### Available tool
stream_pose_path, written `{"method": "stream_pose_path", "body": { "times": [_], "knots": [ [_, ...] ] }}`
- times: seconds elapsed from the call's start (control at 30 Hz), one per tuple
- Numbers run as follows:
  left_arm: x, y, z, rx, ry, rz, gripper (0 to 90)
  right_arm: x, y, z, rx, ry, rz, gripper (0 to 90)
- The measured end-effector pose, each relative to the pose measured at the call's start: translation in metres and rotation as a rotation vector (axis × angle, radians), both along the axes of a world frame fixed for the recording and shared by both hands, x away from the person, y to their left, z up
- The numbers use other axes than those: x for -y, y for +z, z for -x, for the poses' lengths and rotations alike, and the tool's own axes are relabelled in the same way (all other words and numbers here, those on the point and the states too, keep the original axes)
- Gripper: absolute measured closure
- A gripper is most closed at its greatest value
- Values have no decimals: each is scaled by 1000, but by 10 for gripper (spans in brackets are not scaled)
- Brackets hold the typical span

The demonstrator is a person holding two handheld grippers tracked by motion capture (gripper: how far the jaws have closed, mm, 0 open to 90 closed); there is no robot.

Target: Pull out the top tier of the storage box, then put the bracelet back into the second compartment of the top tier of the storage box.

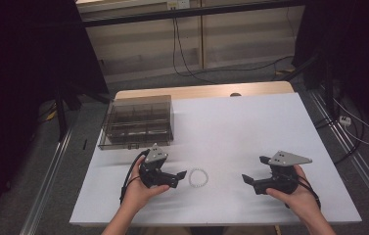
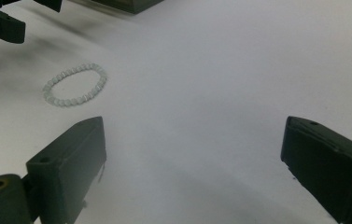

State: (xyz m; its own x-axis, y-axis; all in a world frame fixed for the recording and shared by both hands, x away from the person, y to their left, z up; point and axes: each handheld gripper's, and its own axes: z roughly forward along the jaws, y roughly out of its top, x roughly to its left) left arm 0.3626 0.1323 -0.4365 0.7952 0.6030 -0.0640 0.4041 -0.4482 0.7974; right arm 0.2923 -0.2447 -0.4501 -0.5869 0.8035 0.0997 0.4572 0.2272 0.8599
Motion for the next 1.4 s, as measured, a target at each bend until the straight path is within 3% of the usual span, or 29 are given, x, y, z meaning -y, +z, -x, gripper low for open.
{"method": "stream_pose_path", "body": {
  "times": [0.67,0.8,1.1,1.2,1.27,1.4],
  "knots": [
    [12,-4,-4,-9,-15,2,72,1,0,1,4,2,-1,64],
    [15,-7,-4,-8,-27,-8,130,1,0,2,7,3,-1,64],
    [21,-14,-5,30,-62,-43,375,2,-1,2,5,3,-1,64],
    [24,-16,-3,26,-78,-69,417,2,0,3,13,2,-2,64],
    [26,-18,-2,3,-83,-60,452,3,1,3,14,1,-6,63],
    [29,-22,-3,0,-94,-71,506,3,1,3,14,1,-6,64]
  ]
}}
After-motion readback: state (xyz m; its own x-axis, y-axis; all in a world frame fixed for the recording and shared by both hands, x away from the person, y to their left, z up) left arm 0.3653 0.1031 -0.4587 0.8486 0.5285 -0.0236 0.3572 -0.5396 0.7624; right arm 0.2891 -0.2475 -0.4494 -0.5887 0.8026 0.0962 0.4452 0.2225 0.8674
